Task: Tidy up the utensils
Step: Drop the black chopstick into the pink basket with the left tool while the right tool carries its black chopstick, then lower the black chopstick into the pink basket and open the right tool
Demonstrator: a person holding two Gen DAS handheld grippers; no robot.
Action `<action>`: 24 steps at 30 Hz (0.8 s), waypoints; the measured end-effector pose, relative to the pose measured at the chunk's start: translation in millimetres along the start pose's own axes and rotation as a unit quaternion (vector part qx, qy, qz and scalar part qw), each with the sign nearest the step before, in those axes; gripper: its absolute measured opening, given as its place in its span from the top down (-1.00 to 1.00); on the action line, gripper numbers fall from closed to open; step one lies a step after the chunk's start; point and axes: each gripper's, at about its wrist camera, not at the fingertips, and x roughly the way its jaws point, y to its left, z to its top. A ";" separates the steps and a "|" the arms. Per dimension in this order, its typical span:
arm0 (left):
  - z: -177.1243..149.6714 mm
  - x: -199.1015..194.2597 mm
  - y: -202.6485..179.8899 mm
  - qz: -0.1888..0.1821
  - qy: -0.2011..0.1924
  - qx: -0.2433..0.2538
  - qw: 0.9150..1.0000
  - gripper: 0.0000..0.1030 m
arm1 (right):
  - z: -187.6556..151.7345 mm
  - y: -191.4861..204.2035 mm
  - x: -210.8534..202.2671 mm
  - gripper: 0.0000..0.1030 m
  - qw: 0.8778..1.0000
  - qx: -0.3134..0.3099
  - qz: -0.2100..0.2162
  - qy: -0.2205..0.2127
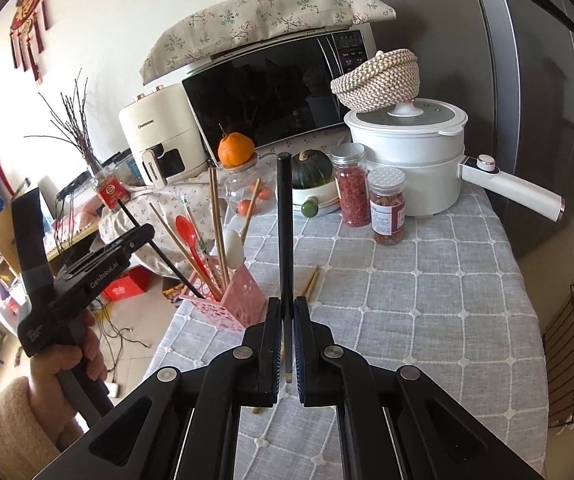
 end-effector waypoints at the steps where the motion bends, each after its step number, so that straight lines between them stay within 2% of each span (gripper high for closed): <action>1: 0.8 -1.4 0.8 0.000 0.000 -0.001 1.000 0.08 | 1.7 1.6 -1.0 0.89 1.000 0.000 0.002 -0.004; 4: 0.8 -9.9 6.4 0.006 0.006 -0.005 1.000 -0.24 | 7.8 9.2 -4.4 0.89 1.000 0.002 0.011 -0.018; 7: -3.5 -13.2 16.4 0.007 0.028 -0.018 0.999 -0.43 | 15.1 20.6 -7.4 0.89 0.999 0.006 0.024 -0.035; 12: -17.0 -14.4 34.0 0.011 0.067 -0.023 0.997 -0.46 | 30.6 42.5 -8.4 0.89 0.997 0.015 0.048 -0.064; 16: -26.8 -13.4 45.8 0.014 0.094 -0.021 0.995 -0.47 | 42.5 66.8 2.3 0.89 0.995 0.006 0.047 -0.088; 24: -39.0 -3.7 68.9 0.026 0.143 -0.037 0.989 -0.47 | 48.2 109.2 45.2 0.89 0.991 -0.029 -0.011 -0.131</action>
